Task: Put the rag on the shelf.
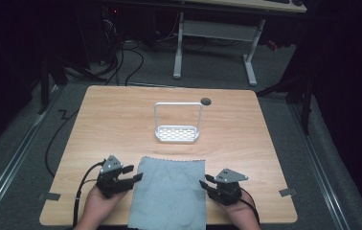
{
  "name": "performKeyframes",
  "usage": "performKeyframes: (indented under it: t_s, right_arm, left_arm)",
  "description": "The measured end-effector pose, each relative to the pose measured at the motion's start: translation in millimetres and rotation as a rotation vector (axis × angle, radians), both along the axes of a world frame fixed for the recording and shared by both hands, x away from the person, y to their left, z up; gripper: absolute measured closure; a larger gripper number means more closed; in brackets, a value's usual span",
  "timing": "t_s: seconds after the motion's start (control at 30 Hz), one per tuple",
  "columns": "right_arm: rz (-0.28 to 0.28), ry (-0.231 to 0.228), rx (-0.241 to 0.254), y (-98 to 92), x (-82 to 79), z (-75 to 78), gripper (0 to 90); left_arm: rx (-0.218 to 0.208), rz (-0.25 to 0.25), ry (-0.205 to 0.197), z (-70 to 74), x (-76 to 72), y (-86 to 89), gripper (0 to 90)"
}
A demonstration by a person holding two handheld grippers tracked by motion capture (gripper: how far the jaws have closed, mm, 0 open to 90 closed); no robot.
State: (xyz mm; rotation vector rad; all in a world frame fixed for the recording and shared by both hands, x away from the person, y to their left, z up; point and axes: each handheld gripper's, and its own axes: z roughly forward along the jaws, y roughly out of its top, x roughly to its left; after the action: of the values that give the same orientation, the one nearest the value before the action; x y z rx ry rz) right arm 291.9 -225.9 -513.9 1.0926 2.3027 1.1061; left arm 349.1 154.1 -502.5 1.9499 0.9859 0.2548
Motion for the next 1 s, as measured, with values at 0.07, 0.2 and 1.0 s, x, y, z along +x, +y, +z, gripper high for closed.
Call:
performKeyframes:
  t_s: [0.07,0.2,1.0]
  right_arm:
    - [-0.015,0.0,0.012,-2.4,1.6,-0.9,59.3]
    - [-0.051,-0.008,0.027,-7.3,3.6,-0.8,58.9]
    - [-0.146,0.021,0.025,-4.6,34.6,-4.6,53.0]
  left_arm:
    - [0.018,0.037,-0.009,4.9,16.6,-3.0,45.5]
    - [0.003,0.06,-0.004,-0.3,32.9,-8.7,44.1]
    - [0.051,-0.013,0.089,-31.2,48.0,-25.6,77.8]
